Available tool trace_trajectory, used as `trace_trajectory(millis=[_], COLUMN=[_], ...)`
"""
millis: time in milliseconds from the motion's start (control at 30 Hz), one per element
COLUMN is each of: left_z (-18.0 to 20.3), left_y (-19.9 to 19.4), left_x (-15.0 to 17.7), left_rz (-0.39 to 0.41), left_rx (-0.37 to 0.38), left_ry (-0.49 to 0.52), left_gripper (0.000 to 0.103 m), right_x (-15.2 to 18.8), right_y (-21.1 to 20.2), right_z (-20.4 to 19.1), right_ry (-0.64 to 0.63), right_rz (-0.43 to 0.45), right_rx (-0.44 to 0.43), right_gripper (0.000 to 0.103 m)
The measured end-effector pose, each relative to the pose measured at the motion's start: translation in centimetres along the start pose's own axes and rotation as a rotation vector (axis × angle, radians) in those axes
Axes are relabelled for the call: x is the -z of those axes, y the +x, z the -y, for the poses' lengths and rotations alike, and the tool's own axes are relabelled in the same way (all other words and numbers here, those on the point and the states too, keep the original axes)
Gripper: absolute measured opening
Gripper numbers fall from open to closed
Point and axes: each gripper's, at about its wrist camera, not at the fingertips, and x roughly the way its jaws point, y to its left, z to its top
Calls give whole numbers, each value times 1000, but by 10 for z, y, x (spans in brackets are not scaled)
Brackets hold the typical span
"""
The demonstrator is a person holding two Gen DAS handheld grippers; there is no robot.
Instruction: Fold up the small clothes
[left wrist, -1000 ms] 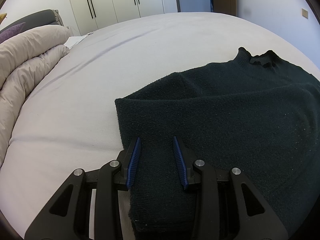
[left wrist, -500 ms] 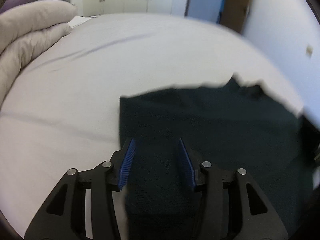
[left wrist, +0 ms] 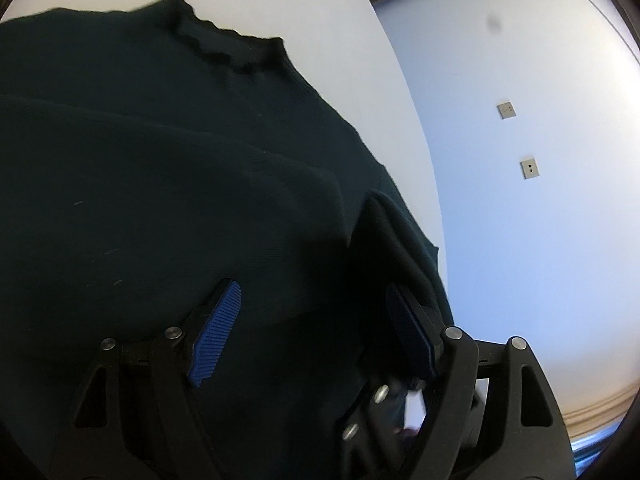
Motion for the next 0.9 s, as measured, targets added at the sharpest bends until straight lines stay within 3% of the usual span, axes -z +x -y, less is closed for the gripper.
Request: trace_trajectory(millis=[167, 333, 500, 700, 900], left_z=[-17, -23, -33, -50, -37], left_y=[-5, -2, 6, 7, 20], left_x=[-17, -25, -27, -28, -21], left_rz=[18, -5, -22, 11, -11], left_rx=[95, 125, 279, 391, 294], left_ry=[-98, -110, -191, -267, -192], left_gripper=[75, 75, 75, 75, 74], right_x=[-1, 0, 3, 3, 2], right_y=[-3, -5, -9, -9, -8], right_z=[5, 3, 3, 7, 5], right_ry=[12, -21, -39, -33, -44], right_rz=[10, 25, 33, 31, 35], right_rx=[-3, 9, 10, 2, 3], right_gripper=[9, 9, 9, 9, 9])
